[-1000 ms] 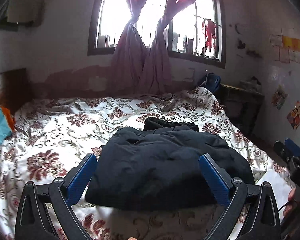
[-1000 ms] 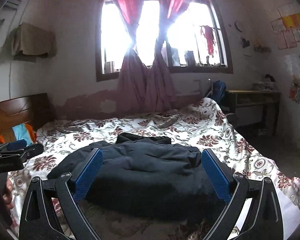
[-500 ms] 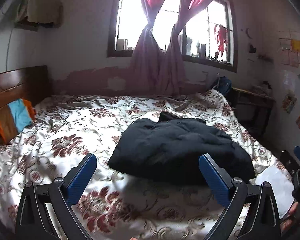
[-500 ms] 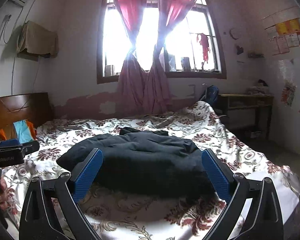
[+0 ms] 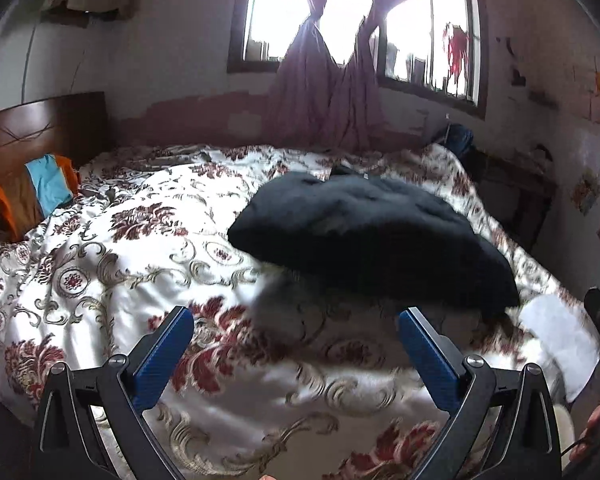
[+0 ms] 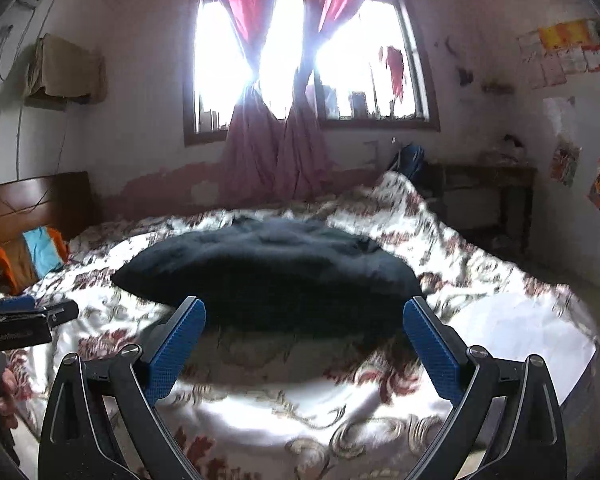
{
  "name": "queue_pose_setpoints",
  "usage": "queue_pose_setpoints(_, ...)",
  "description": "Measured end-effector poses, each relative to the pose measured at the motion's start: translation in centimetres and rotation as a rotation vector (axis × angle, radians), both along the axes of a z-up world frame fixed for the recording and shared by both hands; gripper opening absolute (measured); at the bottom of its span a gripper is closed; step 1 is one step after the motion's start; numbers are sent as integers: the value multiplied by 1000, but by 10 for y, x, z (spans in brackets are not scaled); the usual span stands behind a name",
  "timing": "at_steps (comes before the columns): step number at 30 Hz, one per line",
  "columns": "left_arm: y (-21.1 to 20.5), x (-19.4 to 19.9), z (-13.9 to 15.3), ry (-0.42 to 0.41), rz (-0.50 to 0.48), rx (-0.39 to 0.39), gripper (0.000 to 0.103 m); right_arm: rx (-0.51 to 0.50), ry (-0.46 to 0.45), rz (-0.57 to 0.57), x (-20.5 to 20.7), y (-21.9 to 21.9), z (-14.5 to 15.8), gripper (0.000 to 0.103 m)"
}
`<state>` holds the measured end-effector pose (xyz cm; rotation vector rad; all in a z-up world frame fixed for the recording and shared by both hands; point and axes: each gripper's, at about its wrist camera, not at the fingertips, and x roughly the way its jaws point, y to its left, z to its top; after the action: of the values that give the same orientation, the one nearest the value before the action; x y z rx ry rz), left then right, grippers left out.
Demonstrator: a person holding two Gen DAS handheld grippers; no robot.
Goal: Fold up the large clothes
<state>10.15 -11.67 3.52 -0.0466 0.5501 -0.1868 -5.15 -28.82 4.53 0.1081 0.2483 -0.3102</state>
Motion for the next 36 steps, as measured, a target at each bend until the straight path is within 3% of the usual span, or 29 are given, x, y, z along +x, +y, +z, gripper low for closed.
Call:
queue_pose_setpoints(13, 0, -22, -10, 10, -10, 45, 103, -19, -9, 2, -16, 3, -27, 97)
queue_pose_setpoints(17, -1, -27, -14, -2, -15, 34, 103, -20, -41, -17, -20, 0, -27, 97)
queue_pose_setpoints(36, -5, -29, -23, 7, -18, 56, 103, -50, -31, -5, -15, 10, -27, 97)
